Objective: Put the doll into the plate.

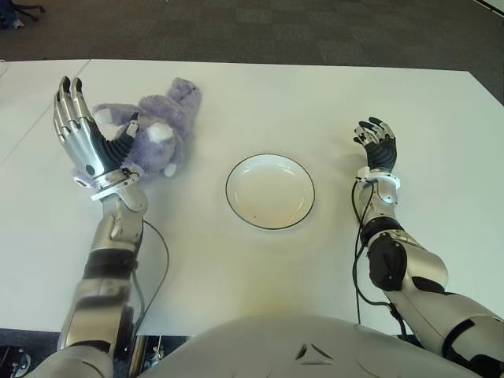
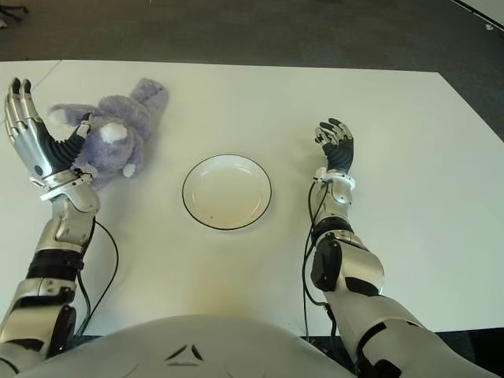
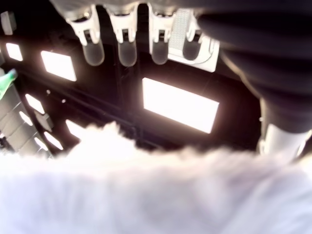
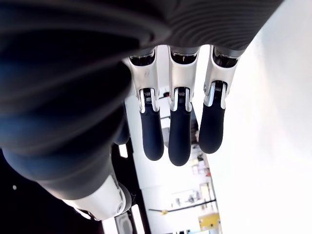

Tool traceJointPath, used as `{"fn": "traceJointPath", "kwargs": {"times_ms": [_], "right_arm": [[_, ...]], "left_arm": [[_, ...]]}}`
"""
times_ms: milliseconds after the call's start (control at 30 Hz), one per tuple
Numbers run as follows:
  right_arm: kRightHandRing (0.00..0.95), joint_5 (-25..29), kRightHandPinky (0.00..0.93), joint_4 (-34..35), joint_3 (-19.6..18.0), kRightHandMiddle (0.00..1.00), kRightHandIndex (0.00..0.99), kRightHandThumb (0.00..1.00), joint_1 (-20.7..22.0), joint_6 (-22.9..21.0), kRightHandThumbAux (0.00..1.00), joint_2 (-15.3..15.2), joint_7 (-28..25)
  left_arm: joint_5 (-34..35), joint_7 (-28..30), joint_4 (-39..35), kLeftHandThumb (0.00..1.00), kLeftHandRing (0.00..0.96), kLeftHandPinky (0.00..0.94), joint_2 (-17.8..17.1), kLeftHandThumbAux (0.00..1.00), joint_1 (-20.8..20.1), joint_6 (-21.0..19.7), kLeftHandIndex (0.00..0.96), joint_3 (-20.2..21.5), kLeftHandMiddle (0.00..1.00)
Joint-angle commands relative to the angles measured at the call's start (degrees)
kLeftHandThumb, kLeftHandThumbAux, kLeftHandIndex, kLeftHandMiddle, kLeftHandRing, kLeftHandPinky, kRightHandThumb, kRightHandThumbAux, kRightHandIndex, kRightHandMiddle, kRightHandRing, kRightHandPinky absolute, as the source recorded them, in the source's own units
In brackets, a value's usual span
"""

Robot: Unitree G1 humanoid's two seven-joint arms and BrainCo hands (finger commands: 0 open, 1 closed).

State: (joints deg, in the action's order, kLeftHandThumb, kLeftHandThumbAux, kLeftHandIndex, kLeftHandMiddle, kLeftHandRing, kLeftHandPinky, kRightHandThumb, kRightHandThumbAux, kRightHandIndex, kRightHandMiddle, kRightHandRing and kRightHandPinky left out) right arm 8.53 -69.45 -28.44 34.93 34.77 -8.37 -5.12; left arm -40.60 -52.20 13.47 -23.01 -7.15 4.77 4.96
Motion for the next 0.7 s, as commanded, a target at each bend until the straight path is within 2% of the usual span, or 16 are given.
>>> {"fn": "traceJointPath", "kwargs": {"times_ms": [33,233,267,300,433,567,700], "right_arm": [[0.377,1.3,0.401,-7.6,-0.9,0.35,0.269,0.407,-11.2,-7.4,0.858,4.2,0.9],[0.378,1.2,0.396,-7.6,-0.8,0.351,0.276,0.422,-11.2,-7.3,0.863,4.2,0.8],[0.377,1.2,0.4,-7.6,-0.8,0.349,0.271,0.422,-11.2,-7.3,0.858,4.2,0.7],[0.377,1.2,0.401,-7.6,-0.8,0.348,0.27,0.422,-11.2,-7.2,0.856,4.2,0.6],[0.377,1.2,0.408,-7.6,-0.7,0.345,0.266,0.424,-11.2,-7.0,0.851,4.2,0.5],[0.376,1.0,0.396,-7.6,-0.5,0.345,0.258,0.399,-11.3,-6.6,0.852,4.3,0.7],[0.374,0.6,0.396,-7.6,-0.1,0.344,0.252,0.384,-11.4,-6.5,0.85,4.3,1.3]], "left_arm": [[-3.5,3.4,-7.8,0.151,0.08,0.105,1.3,0.549,6.1,-4.7,0.06,-1.5,0.072],[-3.9,7.7,-11.6,0.17,0.06,0.093,2.1,0.52,7.4,-9.3,0.076,-1.9,0.055],[-3.6,8.7,-12.1,0.159,0.047,0.034,2.1,0.516,7.6,-9.7,0.079,-2.1,0.054],[-3.4,9.4,-12.5,0.156,0.044,0.022,2.1,0.515,7.8,-10.0,0.08,-2.2,0.054],[-2.0,12.1,-13.3,0.146,0.035,0.005,1.7,0.515,8.5,-8.7,0.085,-2.7,0.057],[-0.6,13.9,-13.4,0.15,0.035,0.062,1.3,0.534,9.7,-6.0,0.101,-3.1,0.056],[0.0,15.1,-14.5,0.161,0.043,0.091,2.0,0.563,13.1,-3.7,0.114,-4.3,0.055]]}}
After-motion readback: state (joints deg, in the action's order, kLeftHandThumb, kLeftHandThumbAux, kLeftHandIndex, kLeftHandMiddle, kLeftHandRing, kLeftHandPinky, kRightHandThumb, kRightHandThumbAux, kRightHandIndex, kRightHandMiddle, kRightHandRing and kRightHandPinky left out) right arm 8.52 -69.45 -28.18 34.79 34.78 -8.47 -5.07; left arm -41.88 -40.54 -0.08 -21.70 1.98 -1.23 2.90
